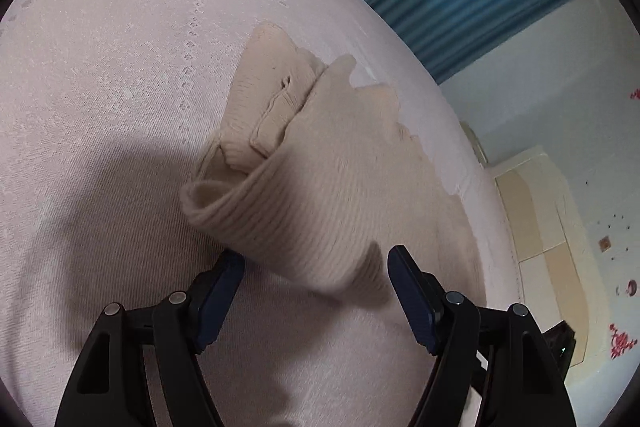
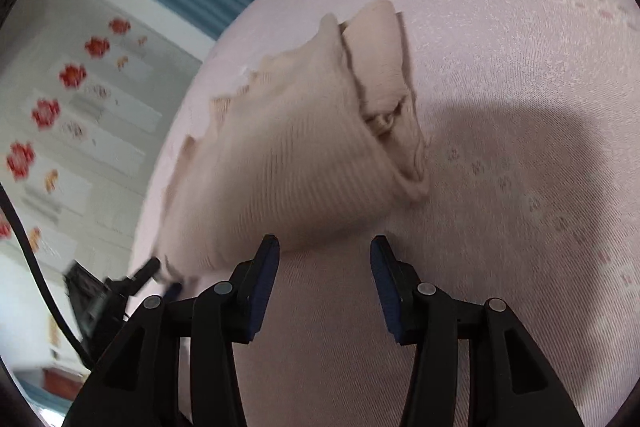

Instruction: Fold small clothes

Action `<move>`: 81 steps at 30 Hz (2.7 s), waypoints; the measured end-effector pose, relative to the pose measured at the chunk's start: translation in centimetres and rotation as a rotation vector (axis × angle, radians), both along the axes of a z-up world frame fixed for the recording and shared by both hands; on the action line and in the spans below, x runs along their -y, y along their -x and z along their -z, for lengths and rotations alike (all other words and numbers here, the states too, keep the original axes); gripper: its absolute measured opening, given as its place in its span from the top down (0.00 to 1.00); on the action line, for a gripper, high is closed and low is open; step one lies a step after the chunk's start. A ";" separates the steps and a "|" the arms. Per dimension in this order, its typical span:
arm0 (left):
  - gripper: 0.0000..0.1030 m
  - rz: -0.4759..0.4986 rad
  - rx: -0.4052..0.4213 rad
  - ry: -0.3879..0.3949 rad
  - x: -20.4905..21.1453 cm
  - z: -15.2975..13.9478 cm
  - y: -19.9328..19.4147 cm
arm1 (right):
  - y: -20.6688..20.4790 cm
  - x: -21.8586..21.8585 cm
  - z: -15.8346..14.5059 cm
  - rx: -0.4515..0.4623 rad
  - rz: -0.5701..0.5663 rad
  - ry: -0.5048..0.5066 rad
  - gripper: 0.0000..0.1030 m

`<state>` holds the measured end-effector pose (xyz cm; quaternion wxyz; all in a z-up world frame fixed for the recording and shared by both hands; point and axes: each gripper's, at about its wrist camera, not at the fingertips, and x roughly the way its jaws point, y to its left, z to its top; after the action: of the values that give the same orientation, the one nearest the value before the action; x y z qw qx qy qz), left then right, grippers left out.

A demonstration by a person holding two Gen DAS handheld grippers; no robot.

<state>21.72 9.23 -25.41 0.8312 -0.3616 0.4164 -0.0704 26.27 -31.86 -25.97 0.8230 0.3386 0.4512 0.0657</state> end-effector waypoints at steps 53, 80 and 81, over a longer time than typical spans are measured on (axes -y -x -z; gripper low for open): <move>0.60 0.032 0.030 -0.230 -1.1 -5.0 16.3 | 18.3 -1.3 -8.5 0.161 0.007 0.457 0.73; 0.92 0.199 0.039 -0.256 -1.0 -3.8 15.5 | 16.3 -0.6 -5.6 0.054 -0.098 0.354 0.97; 0.92 0.194 0.034 -0.261 -1.1 -3.9 15.3 | 16.3 -0.6 -5.8 0.053 -0.097 0.361 0.96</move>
<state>6.43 10.28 -21.55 0.8673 -0.2074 0.4409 -0.1015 10.02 -31.29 -20.21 0.8780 0.1616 0.4495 0.0324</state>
